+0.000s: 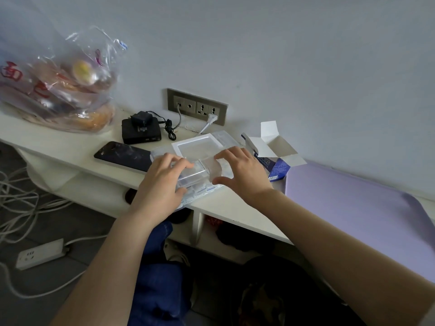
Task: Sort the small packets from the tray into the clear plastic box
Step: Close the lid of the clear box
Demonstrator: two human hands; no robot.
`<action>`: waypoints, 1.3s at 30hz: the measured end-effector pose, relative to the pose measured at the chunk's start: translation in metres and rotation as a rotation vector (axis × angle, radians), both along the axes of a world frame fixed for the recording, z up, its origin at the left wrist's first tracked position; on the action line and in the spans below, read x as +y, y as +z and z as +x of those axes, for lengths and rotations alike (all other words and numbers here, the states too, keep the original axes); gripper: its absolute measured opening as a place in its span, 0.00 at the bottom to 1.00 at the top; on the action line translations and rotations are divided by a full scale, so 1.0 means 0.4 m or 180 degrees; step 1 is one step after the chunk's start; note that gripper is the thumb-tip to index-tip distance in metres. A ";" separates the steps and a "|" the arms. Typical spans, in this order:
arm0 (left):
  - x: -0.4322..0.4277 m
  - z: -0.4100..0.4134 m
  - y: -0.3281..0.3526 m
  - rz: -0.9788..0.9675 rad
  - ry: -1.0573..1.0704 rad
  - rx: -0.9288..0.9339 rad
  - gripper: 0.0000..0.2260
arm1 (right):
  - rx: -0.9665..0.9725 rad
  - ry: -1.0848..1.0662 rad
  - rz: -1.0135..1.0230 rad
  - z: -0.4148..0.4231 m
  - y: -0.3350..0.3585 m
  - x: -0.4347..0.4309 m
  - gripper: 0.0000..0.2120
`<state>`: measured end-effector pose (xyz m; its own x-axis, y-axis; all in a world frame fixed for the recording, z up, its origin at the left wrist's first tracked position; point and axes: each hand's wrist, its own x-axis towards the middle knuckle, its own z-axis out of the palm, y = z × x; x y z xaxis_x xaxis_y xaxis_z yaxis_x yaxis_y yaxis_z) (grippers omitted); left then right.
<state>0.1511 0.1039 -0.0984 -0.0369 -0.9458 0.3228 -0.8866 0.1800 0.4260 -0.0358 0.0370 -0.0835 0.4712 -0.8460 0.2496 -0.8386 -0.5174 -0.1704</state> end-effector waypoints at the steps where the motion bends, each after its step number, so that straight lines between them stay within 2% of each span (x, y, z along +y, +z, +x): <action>1: -0.001 0.000 -0.001 -0.0010 -0.0014 0.0013 0.21 | -0.0004 -0.0022 -0.0060 0.003 -0.003 0.000 0.25; 10: -0.007 -0.018 -0.011 -0.0222 0.0154 -0.0103 0.19 | -0.0393 -0.0116 -0.0440 0.022 -0.049 0.005 0.26; 15: -0.016 -0.057 -0.008 -0.0171 0.0489 -0.0673 0.21 | -0.0671 -0.0002 -0.0352 -0.001 -0.097 0.070 0.26; 19: -0.021 -0.101 -0.006 -0.0190 0.0588 -0.1121 0.22 | -0.1042 -0.0284 -0.0362 -0.092 -0.117 0.102 0.23; 23: -0.014 -0.171 -0.004 -0.0457 0.0217 -0.1104 0.25 | -0.1190 -0.0717 -0.0304 -0.178 -0.070 0.051 0.25; 25: -0.012 -0.209 -0.005 -0.0590 -0.0154 -0.0974 0.23 | -0.1210 -0.0922 -0.0112 -0.201 -0.041 0.014 0.27; 28: -0.004 -0.255 -0.003 -0.0173 -0.0731 -0.0944 0.16 | -0.0843 -0.1182 0.0274 -0.213 -0.021 -0.041 0.26; 30: -0.015 -0.277 -0.029 0.0272 -0.0962 -0.1293 0.17 | -0.0311 -0.1340 0.0450 -0.217 -0.024 -0.071 0.21; 32: -0.022 -0.284 -0.053 0.0704 -0.1121 -0.1718 0.18 | -0.0091 -0.1448 0.0501 -0.215 -0.024 -0.093 0.16; 35: -0.026 -0.282 -0.087 0.1248 -0.1163 -0.1910 0.16 | -0.0192 -0.1572 0.0519 -0.223 -0.009 -0.110 0.10; 38: -0.029 -0.285 -0.097 0.1391 -0.1109 -0.1780 0.16 | -0.0485 -0.1566 0.0391 -0.241 0.012 -0.099 0.05; 39: -0.031 -0.289 -0.095 0.1424 -0.1100 -0.1733 0.16 | -0.0639 -0.1540 0.0334 -0.247 0.021 -0.085 0.07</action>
<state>0.0355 0.0916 -0.1365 -0.3964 -0.8877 -0.2340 -0.9165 0.3975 0.0444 -0.1347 0.0030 -0.0750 -0.0274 -0.9800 0.1971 -0.9227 -0.0511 -0.3822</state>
